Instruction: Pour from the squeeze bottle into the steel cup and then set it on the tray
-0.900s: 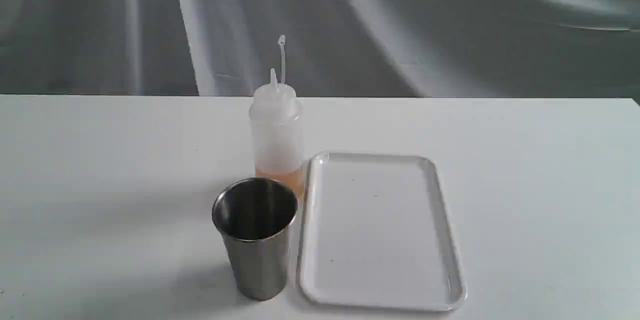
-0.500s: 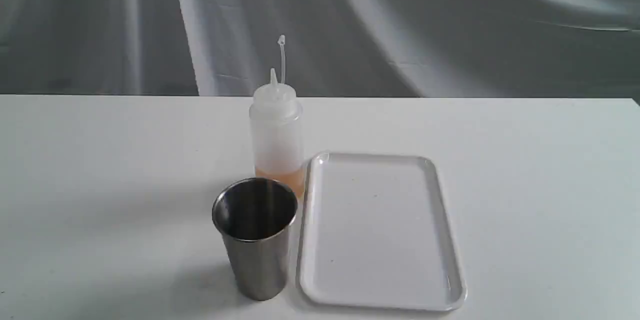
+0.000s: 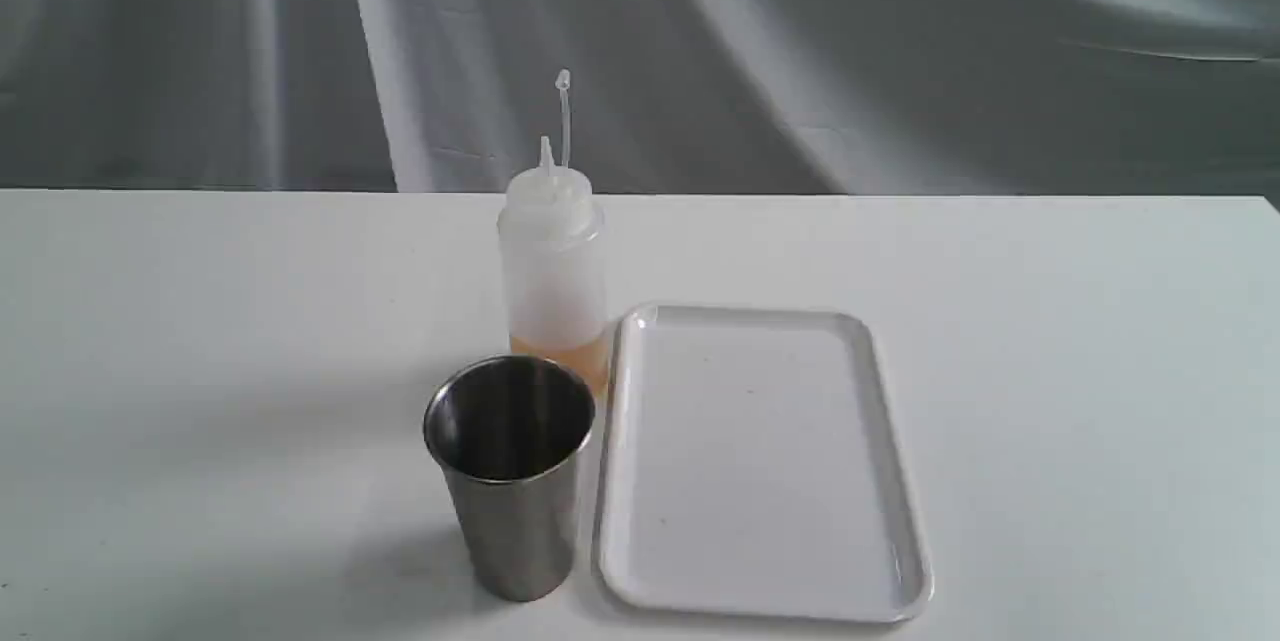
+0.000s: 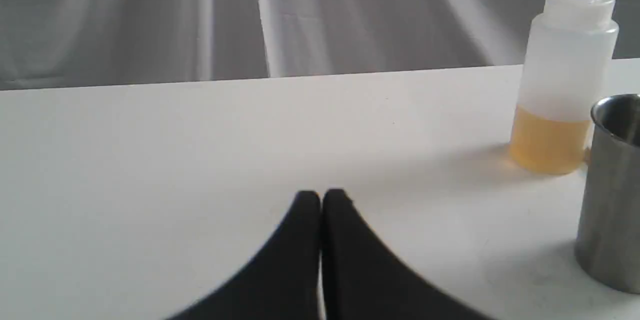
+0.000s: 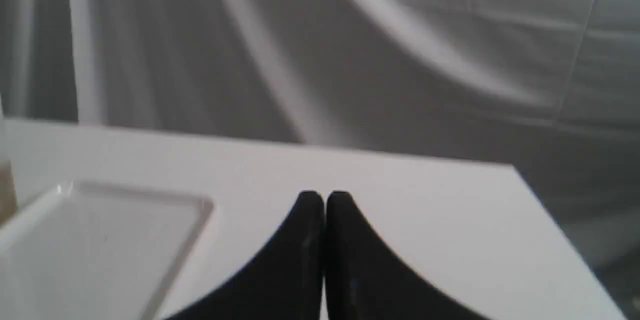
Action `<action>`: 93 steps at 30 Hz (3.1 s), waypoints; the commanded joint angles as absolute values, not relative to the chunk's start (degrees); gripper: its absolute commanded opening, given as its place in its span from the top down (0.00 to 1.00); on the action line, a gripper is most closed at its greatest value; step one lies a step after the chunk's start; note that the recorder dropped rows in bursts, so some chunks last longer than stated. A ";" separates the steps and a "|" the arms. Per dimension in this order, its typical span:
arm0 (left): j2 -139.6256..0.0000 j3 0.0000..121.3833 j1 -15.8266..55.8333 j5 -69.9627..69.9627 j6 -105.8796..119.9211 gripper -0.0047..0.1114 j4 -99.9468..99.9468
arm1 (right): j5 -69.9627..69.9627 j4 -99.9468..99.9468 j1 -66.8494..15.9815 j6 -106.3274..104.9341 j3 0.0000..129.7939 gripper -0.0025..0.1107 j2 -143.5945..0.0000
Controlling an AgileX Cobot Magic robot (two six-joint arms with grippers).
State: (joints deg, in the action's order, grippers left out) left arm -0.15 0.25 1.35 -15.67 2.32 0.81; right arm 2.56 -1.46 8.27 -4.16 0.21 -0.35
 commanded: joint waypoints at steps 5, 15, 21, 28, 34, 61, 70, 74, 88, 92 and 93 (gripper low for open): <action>0.00 0.00 1.26 -15.24 2.10 0.96 0.87 | -21.41 3.23 8.58 -3.98 0.00 0.98 0.00; 0.00 0.00 1.26 -15.24 2.10 0.96 0.87 | -39.68 8.13 8.58 22.20 0.00 0.98 0.00; 0.00 0.00 1.26 -15.24 1.98 0.96 0.87 | -39.70 2.15 8.58 42.32 0.00 0.98 0.00; 0.00 0.00 1.26 -15.24 1.98 0.96 0.87 | -21.95 -22.75 8.58 63.45 10.01 0.98 0.00; 0.00 0.00 1.26 -15.24 2.10 0.96 0.87 | -5.64 -33.28 8.58 66.44 23.79 0.98 -4.25; 0.00 0.00 1.26 -15.24 2.09 0.96 0.87 | -8.37 -44.63 -4.26 66.42 51.24 0.98 -53.95; 0.00 0.00 1.26 -15.24 1.97 0.96 0.87 | 13.36 -43.83 -16.74 58.31 62.80 0.98 -67.38; 0.00 0.00 1.26 -15.24 1.97 0.96 0.87 | 9.50 -43.26 -16.74 58.31 63.40 0.98 -68.69; 0.00 0.00 1.26 -15.24 2.08 0.96 0.87 | 1.47 -29.91 -11.89 48.36 62.05 0.98 -73.01; 0.00 0.00 1.26 -15.24 1.96 0.96 0.87 | -8.69 -12.55 -8.51 33.06 58.83 0.98 -76.34; 0.00 0.00 1.26 -15.24 1.96 0.96 0.87 | -10.53 -9.75 -8.00 29.36 58.16 0.98 -76.97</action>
State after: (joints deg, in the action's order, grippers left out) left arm -0.15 0.25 1.35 -15.67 2.32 0.81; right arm -6.46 -15.86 -9.05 36.27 59.43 -75.98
